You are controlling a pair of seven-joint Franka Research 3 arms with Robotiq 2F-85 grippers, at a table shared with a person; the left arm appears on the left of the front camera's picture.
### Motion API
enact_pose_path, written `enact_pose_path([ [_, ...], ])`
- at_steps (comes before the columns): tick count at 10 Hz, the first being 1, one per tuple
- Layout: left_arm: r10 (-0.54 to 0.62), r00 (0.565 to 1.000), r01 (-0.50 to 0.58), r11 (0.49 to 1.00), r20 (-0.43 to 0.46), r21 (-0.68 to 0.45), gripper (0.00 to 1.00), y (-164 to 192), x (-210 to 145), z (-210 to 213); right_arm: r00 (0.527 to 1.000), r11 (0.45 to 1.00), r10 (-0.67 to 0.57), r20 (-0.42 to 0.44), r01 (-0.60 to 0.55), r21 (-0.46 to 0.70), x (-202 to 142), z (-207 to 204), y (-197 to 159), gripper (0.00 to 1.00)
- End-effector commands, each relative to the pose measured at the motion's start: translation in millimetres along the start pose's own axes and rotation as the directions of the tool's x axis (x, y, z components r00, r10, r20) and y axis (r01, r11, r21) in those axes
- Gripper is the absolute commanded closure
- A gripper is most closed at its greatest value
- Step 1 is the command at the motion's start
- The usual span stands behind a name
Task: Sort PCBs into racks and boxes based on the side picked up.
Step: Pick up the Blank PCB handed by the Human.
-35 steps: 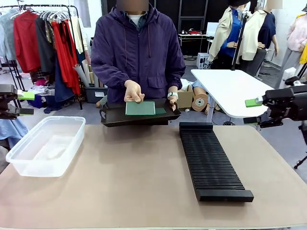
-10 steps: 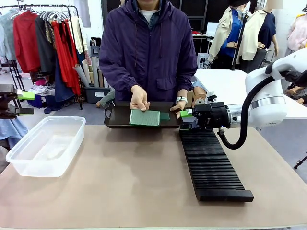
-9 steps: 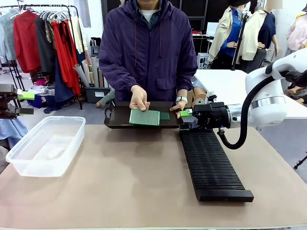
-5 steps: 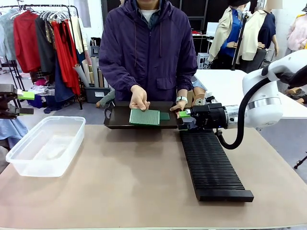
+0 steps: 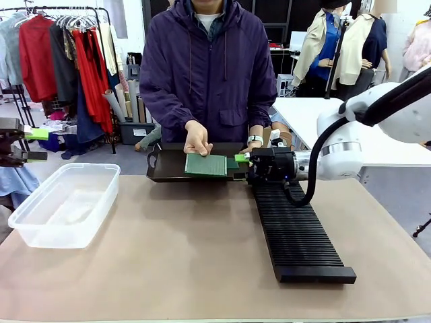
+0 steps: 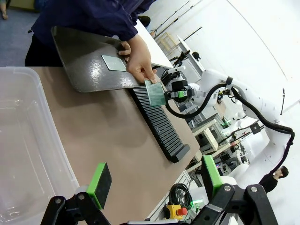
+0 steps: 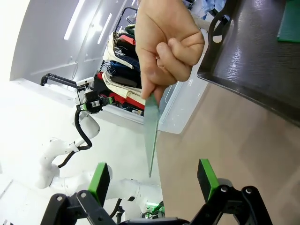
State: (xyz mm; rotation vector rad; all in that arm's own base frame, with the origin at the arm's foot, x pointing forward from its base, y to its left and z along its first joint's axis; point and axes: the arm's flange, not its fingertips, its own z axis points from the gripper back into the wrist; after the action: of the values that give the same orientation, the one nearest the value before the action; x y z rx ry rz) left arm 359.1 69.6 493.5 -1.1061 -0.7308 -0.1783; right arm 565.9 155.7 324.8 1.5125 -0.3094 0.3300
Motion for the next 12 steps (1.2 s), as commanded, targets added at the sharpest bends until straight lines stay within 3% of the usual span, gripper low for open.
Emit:
enact_pose_path([
  [1, -0.001, 1.0, 0.001, 1.0, 0.006, -0.012, 0.0, -1, 0, 1, 0.999, 0.999, 0.041, 0.023, -0.041, 0.023, 14, -21, -11, 0.0],
  [9, -0.001, 1.0, 0.001, 1.0, 0.006, -0.012, 0.0, -1, 0, 1, 0.999, 0.997, 0.036, -0.013, -0.035, 0.067, 32, -40, -13, 0.0],
  [10, -0.001, 1.0, 0.001, 1.0, 0.006, -0.012, 0.0, -1, 0, 1, 0.999, 0.997, 0.029, -0.025, -0.027, 0.071, 32, -41, -13, 0.06],
  [12, -0.001, 1.0, 0.001, 1.0, 0.006, -0.012, 0.0, -1, 0, 1, 0.999, 0.997, 0.021, -0.03, -0.019, 0.072, 33, -42, -14, 0.4],
])
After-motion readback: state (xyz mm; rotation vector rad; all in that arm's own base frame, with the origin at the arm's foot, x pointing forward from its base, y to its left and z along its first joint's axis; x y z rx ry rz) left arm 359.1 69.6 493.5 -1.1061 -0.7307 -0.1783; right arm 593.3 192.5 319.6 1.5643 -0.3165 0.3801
